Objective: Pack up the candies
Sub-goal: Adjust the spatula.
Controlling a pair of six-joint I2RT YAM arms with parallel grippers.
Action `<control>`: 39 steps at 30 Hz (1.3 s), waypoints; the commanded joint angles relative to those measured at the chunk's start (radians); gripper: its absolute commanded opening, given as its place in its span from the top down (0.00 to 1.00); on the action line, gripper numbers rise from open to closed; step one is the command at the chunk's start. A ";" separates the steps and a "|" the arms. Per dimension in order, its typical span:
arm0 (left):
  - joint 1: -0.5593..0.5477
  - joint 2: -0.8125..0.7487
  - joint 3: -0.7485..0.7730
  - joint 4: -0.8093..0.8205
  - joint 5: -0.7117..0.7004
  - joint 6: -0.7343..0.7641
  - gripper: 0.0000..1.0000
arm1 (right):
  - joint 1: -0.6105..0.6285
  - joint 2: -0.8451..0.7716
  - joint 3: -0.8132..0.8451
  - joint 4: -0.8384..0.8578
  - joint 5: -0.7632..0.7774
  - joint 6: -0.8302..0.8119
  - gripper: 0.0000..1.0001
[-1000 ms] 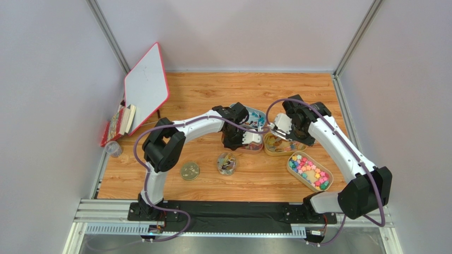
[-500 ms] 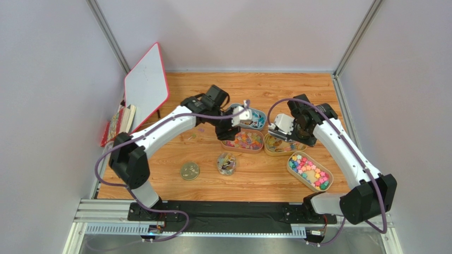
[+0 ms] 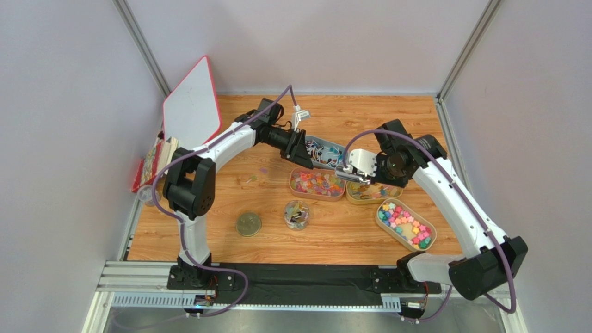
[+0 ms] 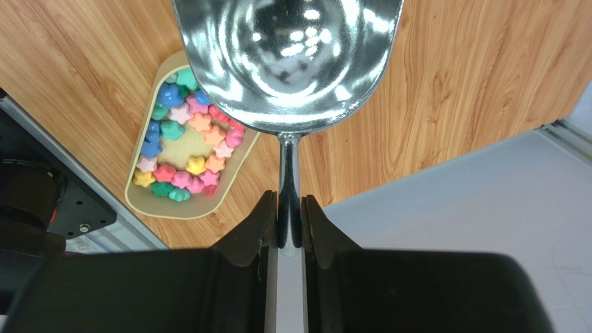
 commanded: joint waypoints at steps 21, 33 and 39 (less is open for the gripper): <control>-0.036 -0.041 0.019 0.125 0.114 -0.130 0.46 | 0.128 0.242 0.192 0.072 -0.005 0.095 1.00; -0.048 -0.033 0.010 0.185 0.159 -0.168 0.73 | 0.200 0.273 0.195 0.090 -0.001 0.112 1.00; -0.050 -0.044 -0.044 0.211 0.176 -0.191 0.80 | 0.198 0.274 0.194 0.108 0.011 0.127 1.00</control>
